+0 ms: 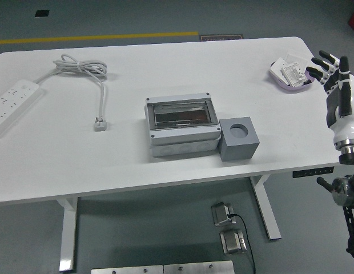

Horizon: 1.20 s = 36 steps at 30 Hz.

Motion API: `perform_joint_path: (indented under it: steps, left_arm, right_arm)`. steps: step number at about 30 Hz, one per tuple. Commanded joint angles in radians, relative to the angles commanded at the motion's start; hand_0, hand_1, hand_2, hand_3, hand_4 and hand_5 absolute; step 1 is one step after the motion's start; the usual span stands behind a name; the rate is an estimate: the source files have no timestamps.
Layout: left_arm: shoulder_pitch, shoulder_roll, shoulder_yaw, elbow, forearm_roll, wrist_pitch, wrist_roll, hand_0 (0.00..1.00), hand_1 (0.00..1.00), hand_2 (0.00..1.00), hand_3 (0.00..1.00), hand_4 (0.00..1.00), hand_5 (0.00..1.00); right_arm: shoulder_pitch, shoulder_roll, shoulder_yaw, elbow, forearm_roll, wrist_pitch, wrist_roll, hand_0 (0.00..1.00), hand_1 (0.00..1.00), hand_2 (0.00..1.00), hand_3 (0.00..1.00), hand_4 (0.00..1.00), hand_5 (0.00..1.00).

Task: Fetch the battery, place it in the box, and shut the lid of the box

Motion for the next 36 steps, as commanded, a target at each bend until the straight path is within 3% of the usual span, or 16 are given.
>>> perform_joint_path:
  steps: [1, 6, 7, 12, 13, 18, 19, 24, 25, 29, 30, 31, 36]
  left_arm:
    - [-0.001, 0.001, -0.019, 0.000, 0.019, -0.016, -0.002, 0.775, 0.858, 0.870, 0.833, 0.981, 0.236]
    - [-0.006, 0.008, -0.123, 0.000, 0.098, -0.115, 0.019, 0.775, 0.858, 0.870, 0.833, 0.981, 0.236]
    - [-0.005, 0.009, -0.139, 0.000, 0.100, -0.132, 0.027, 0.784, 0.861, 0.904, 0.998, 0.998, 0.930]
    - [0.002, 0.006, -0.169, 0.000, 0.089, -0.169, 0.057, 0.784, 0.861, 0.904, 0.998, 0.998, 0.930]
    - [0.002, 0.006, -0.175, 0.000, 0.089, -0.172, 0.058, 0.898, 0.921, 0.975, 0.998, 0.998, 0.998]
    - [-0.005, 0.006, -0.207, 0.000, 0.094, -0.175, 0.049, 0.898, 0.921, 0.975, 0.998, 0.998, 0.998]
    - [-0.007, 0.007, -0.215, 0.000, 0.092, -0.174, 0.048, 0.993, 0.948, 0.966, 0.998, 0.998, 0.998]
    - [-0.017, 0.012, -0.184, 0.000, 0.067, -0.187, 0.074, 0.993, 0.948, 0.966, 0.998, 0.998, 0.998]
    - [-0.017, 0.012, -0.169, 0.000, 0.058, -0.181, 0.077, 0.998, 0.992, 0.998, 0.983, 0.998, 0.998]
    - [-0.018, 0.010, -0.133, 0.000, 0.055, -0.148, 0.084, 0.998, 0.992, 0.998, 0.983, 0.998, 0.998]
    - [-0.018, 0.009, -0.138, 0.000, 0.066, -0.145, 0.084, 0.998, 0.992, 0.998, 0.983, 0.998, 0.998]
    - [-0.019, 0.008, -0.149, 0.000, 0.083, -0.142, 0.083, 0.924, 0.887, 0.998, 0.998, 0.998, 0.977]
    - [-0.016, 0.006, -0.211, 0.000, 0.169, -0.154, 0.077, 0.924, 0.887, 0.998, 0.998, 0.998, 0.977]
  right_arm:
    - [-0.001, 0.000, 0.002, 0.000, -0.001, -0.001, -0.001, 0.822, 0.720, 0.797, 0.872, 0.998, 0.998]
    - [-0.003, -0.003, 0.013, -0.003, -0.004, -0.004, -0.003, 0.822, 0.720, 0.797, 0.872, 0.998, 0.998]
    - [-0.002, -0.004, 0.012, -0.002, -0.005, -0.005, -0.003, 0.833, 0.721, 0.792, 0.856, 0.998, 0.998]
    - [0.007, -0.012, -0.004, -0.002, -0.012, -0.007, -0.005, 0.833, 0.721, 0.792, 0.856, 0.998, 0.998]
    - [0.008, -0.012, -0.006, -0.003, -0.012, -0.007, -0.005, 0.832, 0.719, 0.789, 0.852, 0.998, 0.998]
    - [0.007, -0.014, -0.012, -0.005, -0.010, -0.008, -0.004, 0.832, 0.719, 0.789, 0.852, 0.998, 0.998]
    - [0.006, -0.015, -0.015, -0.006, -0.010, -0.008, -0.004, 0.832, 0.720, 0.785, 0.849, 0.998, 0.998]
    - [0.000, -0.017, -0.025, -0.008, -0.012, -0.010, -0.006, 0.832, 0.720, 0.785, 0.849, 0.998, 0.998]
    - [0.000, -0.017, -0.026, -0.008, -0.013, -0.010, -0.007, 0.833, 0.719, 0.784, 0.849, 0.998, 0.998]
    - [-0.001, -0.016, -0.026, -0.007, -0.017, -0.010, -0.009, 0.833, 0.719, 0.784, 0.849, 0.998, 0.998]
    - [-0.001, -0.016, -0.024, -0.007, -0.018, -0.010, -0.010, 0.833, 0.719, 0.784, 0.849, 0.998, 0.998]
    - [-0.002, -0.017, -0.022, -0.006, -0.019, -0.010, -0.010, 0.833, 0.717, 0.783, 0.853, 0.998, 0.998]
    - [-0.003, -0.021, -0.021, -0.005, -0.019, -0.011, -0.011, 0.833, 0.717, 0.783, 0.853, 0.998, 0.998]
